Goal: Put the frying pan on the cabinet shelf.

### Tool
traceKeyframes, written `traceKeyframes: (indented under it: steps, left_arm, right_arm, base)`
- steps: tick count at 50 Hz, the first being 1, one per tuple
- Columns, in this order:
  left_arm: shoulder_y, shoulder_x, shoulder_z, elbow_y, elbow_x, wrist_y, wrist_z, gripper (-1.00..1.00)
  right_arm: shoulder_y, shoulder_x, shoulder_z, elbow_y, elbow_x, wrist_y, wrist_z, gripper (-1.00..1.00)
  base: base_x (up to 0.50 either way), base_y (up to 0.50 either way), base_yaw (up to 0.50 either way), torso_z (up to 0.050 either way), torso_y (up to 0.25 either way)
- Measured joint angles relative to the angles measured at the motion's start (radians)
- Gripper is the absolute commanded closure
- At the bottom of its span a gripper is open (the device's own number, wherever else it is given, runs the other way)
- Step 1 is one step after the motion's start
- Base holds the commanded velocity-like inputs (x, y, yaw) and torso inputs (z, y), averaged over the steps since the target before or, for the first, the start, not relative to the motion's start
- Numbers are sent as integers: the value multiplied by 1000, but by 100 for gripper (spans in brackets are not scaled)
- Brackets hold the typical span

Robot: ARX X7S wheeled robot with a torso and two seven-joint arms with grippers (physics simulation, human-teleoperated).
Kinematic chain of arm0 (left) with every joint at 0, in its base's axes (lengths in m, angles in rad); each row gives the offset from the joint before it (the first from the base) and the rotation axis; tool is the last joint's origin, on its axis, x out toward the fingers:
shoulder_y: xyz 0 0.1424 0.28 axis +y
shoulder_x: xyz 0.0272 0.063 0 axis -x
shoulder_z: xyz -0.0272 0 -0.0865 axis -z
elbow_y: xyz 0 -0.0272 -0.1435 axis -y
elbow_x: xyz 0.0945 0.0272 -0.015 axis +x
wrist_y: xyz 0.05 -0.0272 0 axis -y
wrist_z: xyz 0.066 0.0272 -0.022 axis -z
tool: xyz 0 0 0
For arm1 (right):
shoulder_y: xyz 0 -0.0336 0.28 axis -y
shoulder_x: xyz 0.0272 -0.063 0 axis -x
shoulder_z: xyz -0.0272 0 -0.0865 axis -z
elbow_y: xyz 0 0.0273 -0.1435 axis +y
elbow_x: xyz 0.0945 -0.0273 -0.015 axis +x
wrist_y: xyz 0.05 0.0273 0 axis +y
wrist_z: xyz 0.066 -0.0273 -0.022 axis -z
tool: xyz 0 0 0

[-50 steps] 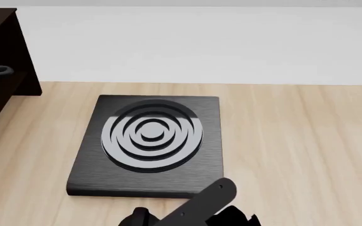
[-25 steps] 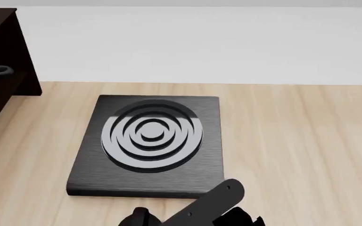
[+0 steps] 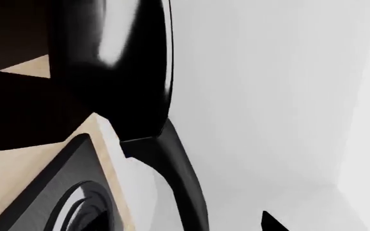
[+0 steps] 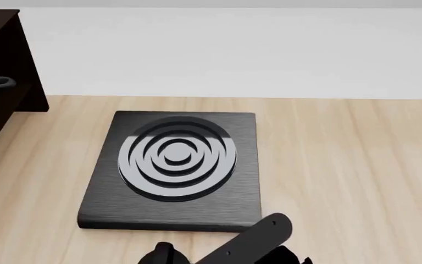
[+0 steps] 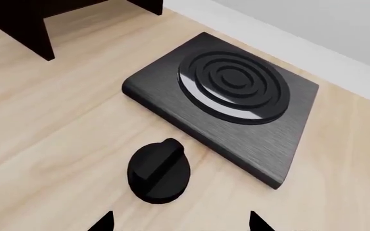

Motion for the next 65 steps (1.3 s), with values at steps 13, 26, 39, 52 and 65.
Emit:
traceKeyframes:
  steps: [13,26,39,52,65]
  left_arm:
    - [136,-11,-18,87,37,-1,71,-100]
    - [293,-3,-82,302,-10,-5,45,-100]
    - [403,-4,-119,459,-31,-26,33,-100]
    - [509,-21,-118,616,85,-71,95,-100]
    - [632,-42,-32,764,434,-88,232,-100]
  right_arm:
    - [-17,14,10,-9,4,-19,7,-100]
    - [-32,26,18,-17,4,-37,11,-100]
    - [-47,37,26,-23,1,-56,14,-100]
    - [-70,52,48,-32,4,-88,24,-100]
    - [-93,68,81,-33,10,-130,38,-100]
  base:
    - [0,0,0,0,0]
    - [0,0,0,0,0]
    - [0,0,0,0,0]
    - [0,0,0,0,0]
    - [0,0,0,0,0]
